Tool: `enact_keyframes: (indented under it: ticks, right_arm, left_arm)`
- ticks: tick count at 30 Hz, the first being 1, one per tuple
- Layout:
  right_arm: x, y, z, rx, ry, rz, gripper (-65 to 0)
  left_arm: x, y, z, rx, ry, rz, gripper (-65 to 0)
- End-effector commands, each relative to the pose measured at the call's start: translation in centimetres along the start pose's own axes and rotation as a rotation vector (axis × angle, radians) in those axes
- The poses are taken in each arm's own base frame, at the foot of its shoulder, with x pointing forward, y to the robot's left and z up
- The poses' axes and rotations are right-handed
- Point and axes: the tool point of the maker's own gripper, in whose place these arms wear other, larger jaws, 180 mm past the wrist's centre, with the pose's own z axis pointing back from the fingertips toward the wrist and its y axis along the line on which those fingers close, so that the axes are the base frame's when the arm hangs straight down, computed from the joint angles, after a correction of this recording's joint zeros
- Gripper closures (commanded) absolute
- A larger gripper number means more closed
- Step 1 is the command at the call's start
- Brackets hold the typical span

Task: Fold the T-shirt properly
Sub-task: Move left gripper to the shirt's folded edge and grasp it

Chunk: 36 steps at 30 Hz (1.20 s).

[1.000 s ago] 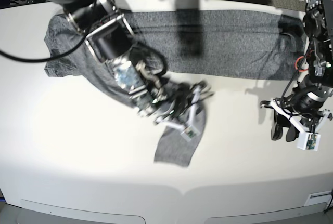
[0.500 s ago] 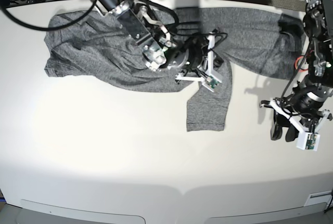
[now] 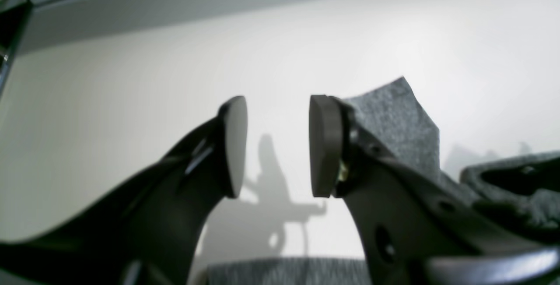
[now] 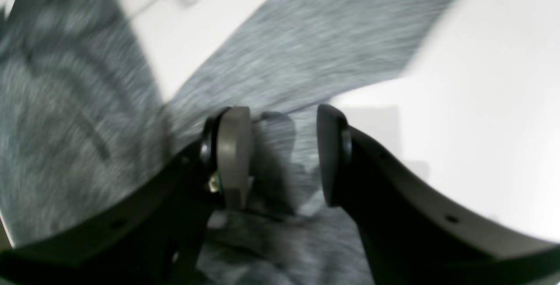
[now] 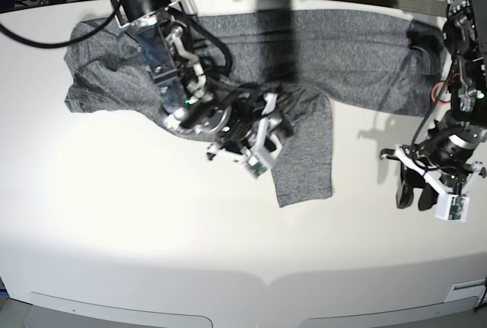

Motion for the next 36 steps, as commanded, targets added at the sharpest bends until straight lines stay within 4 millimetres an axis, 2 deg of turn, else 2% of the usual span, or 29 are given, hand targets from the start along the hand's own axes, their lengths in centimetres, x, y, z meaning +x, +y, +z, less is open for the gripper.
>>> enact_keyframes:
  ticks: [1, 4, 7, 9, 12, 15, 18, 21, 25, 29, 33, 36]
  right_arm:
    - [2.8, -1.0, 0.8, -0.014, -0.084, -0.013, -25.8]
    - [4.1, -4.0, 3.0, -0.079, -0.126, -0.083, -25.7]
    - [4.9, -7.2, 5.6, -0.172, -0.15, -0.111, -25.7]
    - [5.4, -9.2, 7.7, -0.241, -0.164, -0.129, -25.7]
    - [5.9, -12.3, 11.3, -0.351, -0.195, -0.155, -25.7]
    - [5.8, -15.2, 15.1, -0.468, -0.222, -0.185, -25.7]
    - [4.4, -18.2, 18.9, -0.582, -0.222, -0.217, -25.7]
    - [1.9, -20.5, 22.7, -0.684, -0.18, -0.231, -25.7]
    - [-1.6, -22.1, 27.1, -0.774, -0.114, -0.246, -25.7]
    - [-3.7, -22.8, 30.5, -0.829, -0.1, -0.281, -25.7]
    - [-4.3, -23.5, 32.7, -0.883, -0.123, -0.316, -25.7]
    - [-3.8, -23.3, 32.9, -0.861, -0.171, -0.339, -25.7]
  left_arm:
    - [1.9, 0.3, 0.1, 0.004, -0.072, -0.006, -22.8]
    - [1.7, 0.4, -0.4, 0.002, -0.093, 0.006, -22.8]
    - [-0.3, -0.3, -2.0, -0.025, -0.032, 0.018, -22.8]
    - [-1.9, -1.5, -3.2, -0.062, 0.018, 0.019, -22.8]
    - [-3.2, -4.7, -4.9, -0.132, 0.064, 0.023, -22.8]
    - [-2.9, -8.9, -6.2, -0.211, 0.061, 0.028, -22.8]
    - [-1.6, -13.0, -7.3, -0.257, 0.019, -0.014, -22.8]
    - [-1.1, -14.9, -9.0, -0.228, 0.014, -0.013, -22.8]
    - [-2.1, -15.9, -12.2, -0.194, 0.053, -0.005, -22.8]
    - [-4.0, -16.1, -15.3, -0.187, 0.135, 0.005, -25.6]
    - [-6.0, -16.3, -17.2, -0.181, 0.225, 0.007, -37.8]
    - [-7.0, -16.4, -17.8, -0.176, 0.247, 0.013, -40.6]
